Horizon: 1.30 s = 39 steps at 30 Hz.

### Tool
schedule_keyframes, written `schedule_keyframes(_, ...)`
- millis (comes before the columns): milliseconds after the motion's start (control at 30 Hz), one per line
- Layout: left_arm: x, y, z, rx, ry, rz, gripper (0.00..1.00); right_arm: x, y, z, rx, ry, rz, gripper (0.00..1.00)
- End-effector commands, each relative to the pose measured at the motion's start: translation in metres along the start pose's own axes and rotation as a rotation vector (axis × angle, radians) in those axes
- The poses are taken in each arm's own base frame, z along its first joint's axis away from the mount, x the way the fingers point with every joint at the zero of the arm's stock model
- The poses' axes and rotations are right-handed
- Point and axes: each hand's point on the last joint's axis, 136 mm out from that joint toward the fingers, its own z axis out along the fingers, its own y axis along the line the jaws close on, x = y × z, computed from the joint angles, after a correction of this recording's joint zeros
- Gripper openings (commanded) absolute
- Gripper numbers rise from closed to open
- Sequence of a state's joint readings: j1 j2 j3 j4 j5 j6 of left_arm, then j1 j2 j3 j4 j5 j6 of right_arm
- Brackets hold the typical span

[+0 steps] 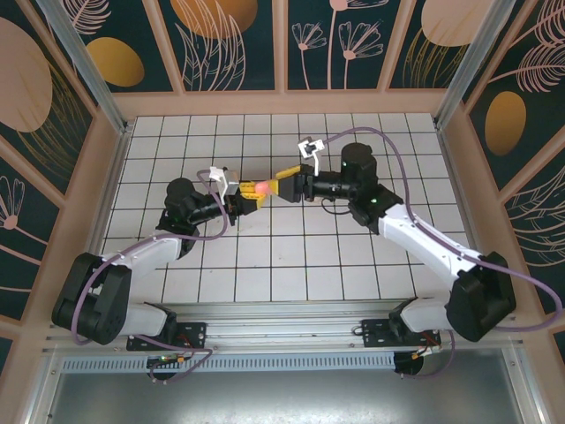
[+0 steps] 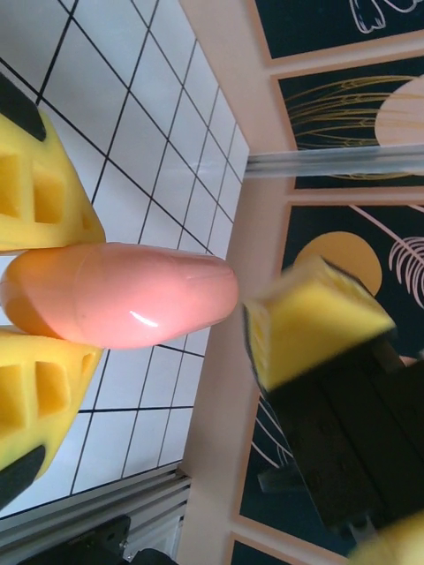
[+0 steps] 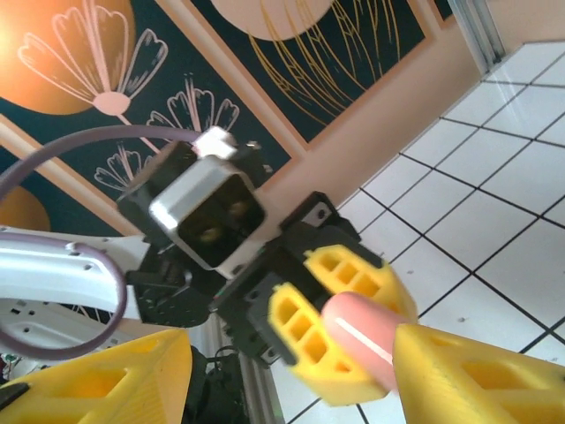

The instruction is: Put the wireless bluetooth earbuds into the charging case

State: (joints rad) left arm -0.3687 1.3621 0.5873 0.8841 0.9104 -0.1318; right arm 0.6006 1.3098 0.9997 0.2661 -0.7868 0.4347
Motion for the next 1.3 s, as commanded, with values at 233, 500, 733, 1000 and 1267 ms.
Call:
schedule_keyframes(233,0.028,0.039,0.003,-0.206,0.129,-0.396,0.05,0.026,-0.134,-0.075,0.686,-0.074,0.378,0.56)
schedule_keyframes(500,0.086,0.064,0.019,-0.35,0.284,-0.866,0.08,0.068,-0.162,-0.101,0.773,-0.059,0.522,0.56)
schedule_keyframes(733,0.124,0.091,0.042,-0.39,0.441,-1.035,0.08,0.077,-0.163,-0.102,0.764,-0.064,0.528,0.56)
schedule_keyframes(1000,0.153,0.108,0.061,-0.409,0.53,-1.126,0.08,0.084,-0.167,-0.106,0.782,-0.072,0.534,0.56)
schedule_keyframes(1267,0.185,0.106,0.079,-0.419,0.588,-1.173,0.09,0.087,-0.169,-0.106,0.784,-0.063,0.535,0.56)
